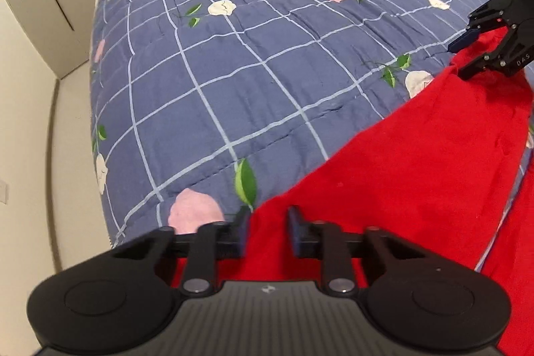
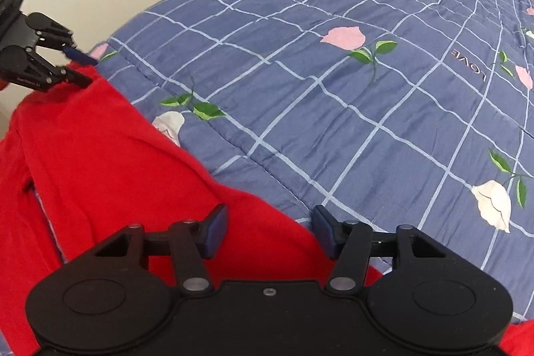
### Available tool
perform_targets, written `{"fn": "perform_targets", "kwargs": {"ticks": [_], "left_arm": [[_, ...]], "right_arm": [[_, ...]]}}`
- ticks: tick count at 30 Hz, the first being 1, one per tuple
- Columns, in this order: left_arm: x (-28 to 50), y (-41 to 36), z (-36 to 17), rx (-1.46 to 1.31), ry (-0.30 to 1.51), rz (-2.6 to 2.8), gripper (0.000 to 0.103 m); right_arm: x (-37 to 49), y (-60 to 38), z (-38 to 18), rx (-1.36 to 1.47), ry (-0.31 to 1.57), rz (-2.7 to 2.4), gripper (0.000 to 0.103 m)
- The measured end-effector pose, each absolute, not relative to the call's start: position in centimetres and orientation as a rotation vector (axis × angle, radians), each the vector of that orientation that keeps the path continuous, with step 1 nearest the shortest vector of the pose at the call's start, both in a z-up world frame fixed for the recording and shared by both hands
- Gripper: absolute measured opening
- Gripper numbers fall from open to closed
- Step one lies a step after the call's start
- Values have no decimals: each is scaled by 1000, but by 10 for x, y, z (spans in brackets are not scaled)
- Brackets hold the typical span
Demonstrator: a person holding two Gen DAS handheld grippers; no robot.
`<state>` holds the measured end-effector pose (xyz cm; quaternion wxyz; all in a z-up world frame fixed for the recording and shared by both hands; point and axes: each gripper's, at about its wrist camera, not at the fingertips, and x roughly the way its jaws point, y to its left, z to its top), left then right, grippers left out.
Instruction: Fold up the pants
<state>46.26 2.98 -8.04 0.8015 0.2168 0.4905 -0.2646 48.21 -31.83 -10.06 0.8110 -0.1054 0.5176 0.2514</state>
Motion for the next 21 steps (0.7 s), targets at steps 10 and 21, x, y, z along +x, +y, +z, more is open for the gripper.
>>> {"fn": "perform_targets", "kwargs": {"ticks": [10,21], "left_arm": [[443,11,-54,527,946,-345,1],[452,20,-19,481,803,-186,1]], "right_arm": [[462,-296,-77,-376,1007,489,0],[462,-270,-35,-457,744,287,0]]}}
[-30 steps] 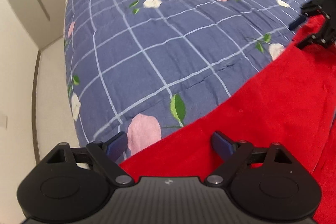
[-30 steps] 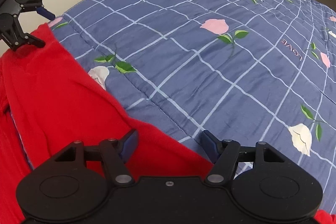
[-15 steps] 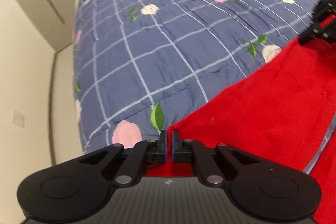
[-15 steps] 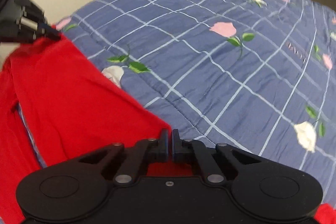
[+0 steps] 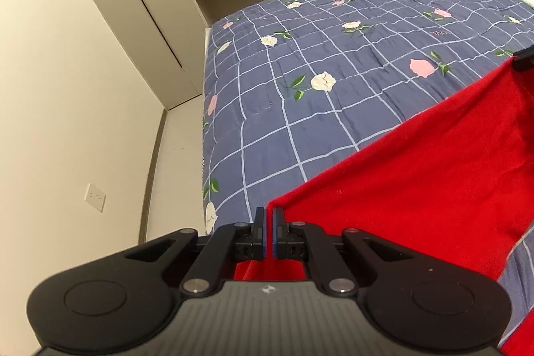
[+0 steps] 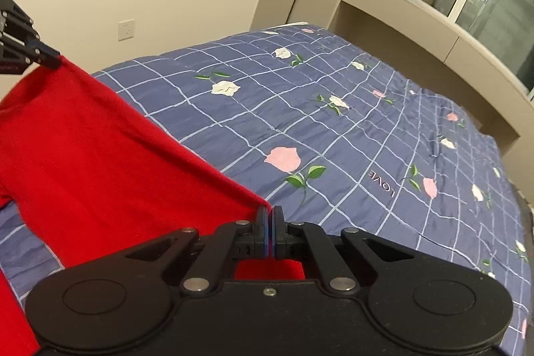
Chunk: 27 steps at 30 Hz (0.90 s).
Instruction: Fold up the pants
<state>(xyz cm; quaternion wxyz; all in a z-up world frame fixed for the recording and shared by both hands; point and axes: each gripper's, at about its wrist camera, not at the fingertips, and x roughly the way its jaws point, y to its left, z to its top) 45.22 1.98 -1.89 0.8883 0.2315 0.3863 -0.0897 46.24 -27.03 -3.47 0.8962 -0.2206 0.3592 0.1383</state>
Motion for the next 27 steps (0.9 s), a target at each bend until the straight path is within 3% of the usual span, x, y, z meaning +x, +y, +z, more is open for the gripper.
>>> {"fn": "perform_targets", "kwargs": {"ticks": [6,15,20,27], "left_arm": [[401,23,5,491,702,-204,1],[272,21,29,493,495,-177,2],[194,15,13,530,402,-160,2],[138,9,-23,486,442,-142,2]], "right_arm": [[422,-280,-12,-415,662,292,0],[290,-286,27,-414,540,332,0],[210,-290,32,-387,524,328,0],[142,-287,-2,-332,606,305,0]]}}
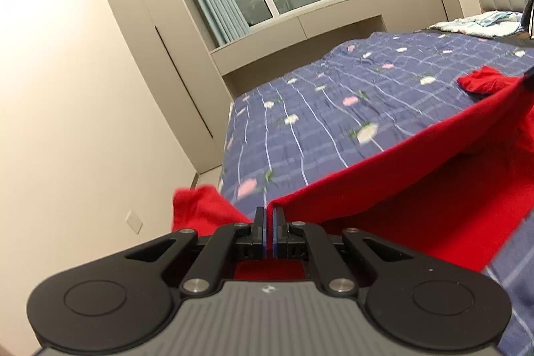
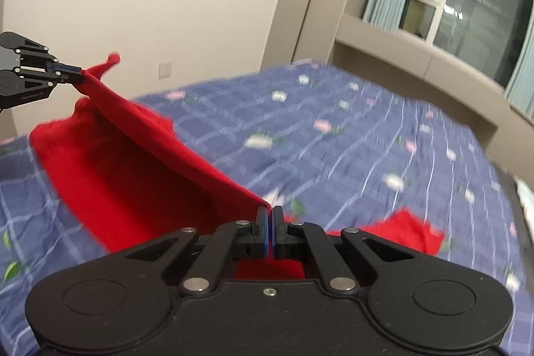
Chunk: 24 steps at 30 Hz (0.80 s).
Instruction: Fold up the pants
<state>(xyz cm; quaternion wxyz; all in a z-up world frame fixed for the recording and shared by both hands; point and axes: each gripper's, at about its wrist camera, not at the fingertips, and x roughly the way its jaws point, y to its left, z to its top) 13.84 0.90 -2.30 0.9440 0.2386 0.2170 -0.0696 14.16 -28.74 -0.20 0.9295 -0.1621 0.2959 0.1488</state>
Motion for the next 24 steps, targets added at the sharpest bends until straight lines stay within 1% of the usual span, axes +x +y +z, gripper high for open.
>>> {"fn": "perform_targets", "kwargs": {"ticks": [8,14,20,24], "left_arm": [[112,13,-50,412,505,-110,2],[96,19,-56,337,533,-87,2],[101,20,-64,337,576,-82,2],[98,22,-60,344,572,-95,2]], "right_arm": [[115,-279,-37,-236,663,250,0],[101,-276,-39,-226,656,228,0],[99,-272,-54,-240,689,224,0],[96,-272,-49,-234,675,222,0]]}}
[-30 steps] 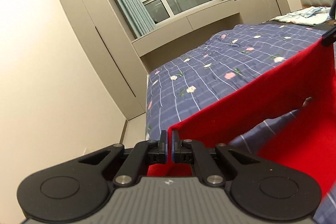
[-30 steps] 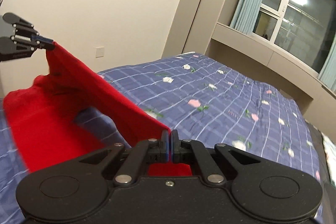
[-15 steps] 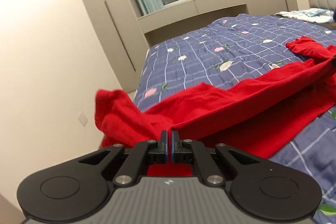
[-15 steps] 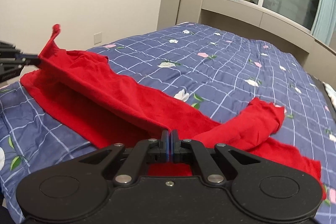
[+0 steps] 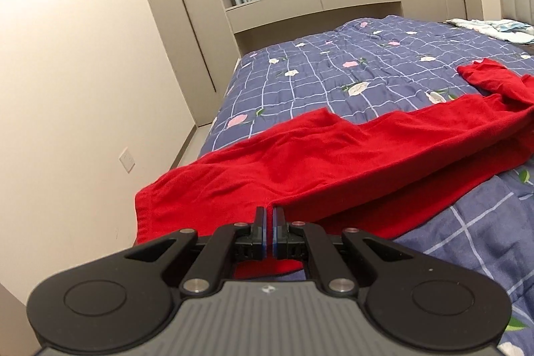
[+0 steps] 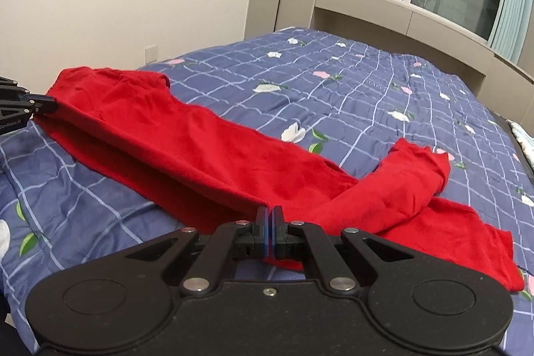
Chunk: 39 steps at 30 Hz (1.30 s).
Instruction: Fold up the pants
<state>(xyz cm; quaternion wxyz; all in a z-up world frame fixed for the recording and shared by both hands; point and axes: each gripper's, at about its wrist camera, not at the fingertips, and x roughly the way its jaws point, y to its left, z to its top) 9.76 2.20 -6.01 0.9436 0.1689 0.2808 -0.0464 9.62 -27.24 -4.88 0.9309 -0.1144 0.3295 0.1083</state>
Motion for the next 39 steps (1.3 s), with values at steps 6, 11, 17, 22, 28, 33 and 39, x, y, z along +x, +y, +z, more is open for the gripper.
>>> {"fn": "perform_targets", "kwargs": {"ticks": [6,11,17,22,28,33,39], "left_arm": [[98,22,-71,345,641,-120,2],[99,22,-67,299,679,-159,24],[90,7,-50,212,659,-198,78],[93,-28,-42,102,673,-282,96],[114,-89,-42,14,679,-458,102],[138,-145,-54,-8,697,-590,102],[160,-192,-70,-22,759,-641,100]], "right_arm": [[97,-273,-59,-252,710,230,0],[99,-279,-70,-189,740,226,5],[96,-297,-62,-101,693,241,47],[98,-323,-54,-67,667,206,85],[134,-367,-41,-74,670,142,100],[202,-390,-29,-116,713,135,102],[283,-398,-37,-121,810,159,101]]}}
